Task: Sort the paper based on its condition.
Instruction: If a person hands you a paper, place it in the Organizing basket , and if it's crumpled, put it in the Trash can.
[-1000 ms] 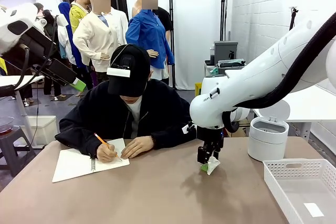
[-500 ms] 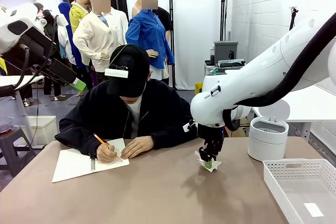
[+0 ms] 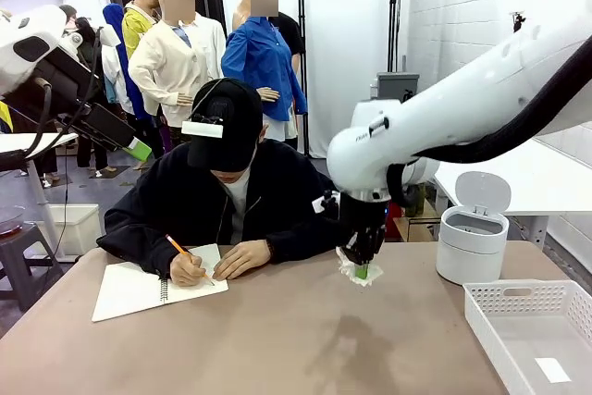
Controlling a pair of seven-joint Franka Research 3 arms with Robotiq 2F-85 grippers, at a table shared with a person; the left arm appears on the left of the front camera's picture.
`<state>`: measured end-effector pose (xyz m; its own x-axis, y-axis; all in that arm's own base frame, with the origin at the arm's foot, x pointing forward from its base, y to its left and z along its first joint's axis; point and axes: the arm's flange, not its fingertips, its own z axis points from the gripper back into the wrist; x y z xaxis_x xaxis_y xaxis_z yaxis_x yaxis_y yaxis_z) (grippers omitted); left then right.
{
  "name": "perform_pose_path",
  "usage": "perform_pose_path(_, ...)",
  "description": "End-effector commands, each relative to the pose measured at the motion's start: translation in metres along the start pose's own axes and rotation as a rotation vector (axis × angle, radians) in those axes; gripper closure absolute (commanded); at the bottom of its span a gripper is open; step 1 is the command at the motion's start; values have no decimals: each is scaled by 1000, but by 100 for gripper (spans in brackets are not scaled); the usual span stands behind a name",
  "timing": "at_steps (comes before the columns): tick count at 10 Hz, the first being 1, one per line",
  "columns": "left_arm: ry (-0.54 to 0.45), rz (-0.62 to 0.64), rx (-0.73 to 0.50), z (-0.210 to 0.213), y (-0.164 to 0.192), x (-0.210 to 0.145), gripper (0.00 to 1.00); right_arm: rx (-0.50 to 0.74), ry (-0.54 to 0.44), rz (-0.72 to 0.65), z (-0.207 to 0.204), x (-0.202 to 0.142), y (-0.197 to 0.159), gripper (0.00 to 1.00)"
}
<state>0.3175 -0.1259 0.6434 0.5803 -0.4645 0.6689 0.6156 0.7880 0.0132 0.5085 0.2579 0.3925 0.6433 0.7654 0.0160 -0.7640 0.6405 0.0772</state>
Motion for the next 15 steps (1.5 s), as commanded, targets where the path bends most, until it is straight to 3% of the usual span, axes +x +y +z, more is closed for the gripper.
perform_pose_path(1, -2, 1, 0, 1, 0, 0, 0, -13, -28, 4, 40, -20, 9, 95)
perform_pose_path(5, -2, 1, 0, 1, 0, 0, 0, -183, -128, -145, 129, -51, -4, 95)
perform_pose_path(9, -2, 1, 0, 1, 0, 0, 0, -338, -218, -318, 175, -100, -46, 95)
perform_pose_path(11, -2, 1, 0, 1, 0, 0, 0, -350, -217, -405, 178, -123, -78, 95)
perform_pose_path(15, -2, 1, 0, 1, 0, 0, 0, -335, -150, -514, 138, -134, -148, 95)
